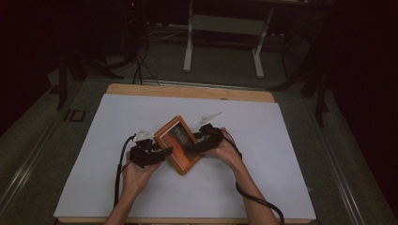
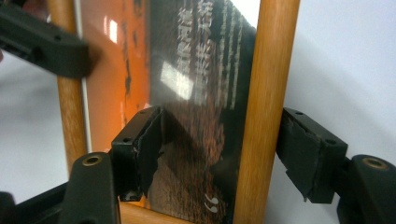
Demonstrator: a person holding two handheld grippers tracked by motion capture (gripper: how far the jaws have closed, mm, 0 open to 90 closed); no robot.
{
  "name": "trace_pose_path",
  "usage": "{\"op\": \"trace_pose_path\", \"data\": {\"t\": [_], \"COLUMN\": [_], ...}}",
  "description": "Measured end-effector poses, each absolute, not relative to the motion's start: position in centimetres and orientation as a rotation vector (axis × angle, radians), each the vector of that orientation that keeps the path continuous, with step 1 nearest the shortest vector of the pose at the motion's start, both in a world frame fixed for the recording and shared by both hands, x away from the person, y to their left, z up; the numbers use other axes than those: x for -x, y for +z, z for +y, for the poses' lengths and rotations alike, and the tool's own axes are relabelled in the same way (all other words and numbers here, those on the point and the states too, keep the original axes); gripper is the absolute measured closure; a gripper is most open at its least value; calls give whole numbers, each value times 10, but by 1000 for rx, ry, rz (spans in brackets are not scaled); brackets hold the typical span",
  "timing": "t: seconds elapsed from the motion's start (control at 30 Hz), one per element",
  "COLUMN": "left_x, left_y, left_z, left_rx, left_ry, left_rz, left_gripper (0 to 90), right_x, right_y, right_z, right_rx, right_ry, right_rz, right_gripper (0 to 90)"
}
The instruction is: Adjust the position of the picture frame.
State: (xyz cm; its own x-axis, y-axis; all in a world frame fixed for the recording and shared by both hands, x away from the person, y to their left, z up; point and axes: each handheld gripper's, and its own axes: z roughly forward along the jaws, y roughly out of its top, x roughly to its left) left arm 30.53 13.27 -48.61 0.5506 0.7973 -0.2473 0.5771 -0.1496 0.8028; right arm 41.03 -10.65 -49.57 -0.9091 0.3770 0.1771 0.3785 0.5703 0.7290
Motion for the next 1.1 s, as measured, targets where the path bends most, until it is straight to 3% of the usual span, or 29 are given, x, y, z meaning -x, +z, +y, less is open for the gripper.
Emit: {"op": "trace_pose_path", "data": {"t": [0.27,0.63,1.1], "left_x": [-290,-283,-287], "left_y": [-470,-466,-469], "left_z": [114,103,110], "left_rx": [-1920,-1994,-1968], "left_ry": [308,339,316], "left_rz": [941,799,819], "left_gripper": [644,678,666], "right_x": [-407,-399,-373], "right_y": [-486,-479,-473], "right_z": [-133,-146,-167], "right_rx": [585,449,446], "right_ry": [-1452,-1479,-1497], "right_rz": [-2662,-2629,-2745], "right_gripper": [325,306,538]}}
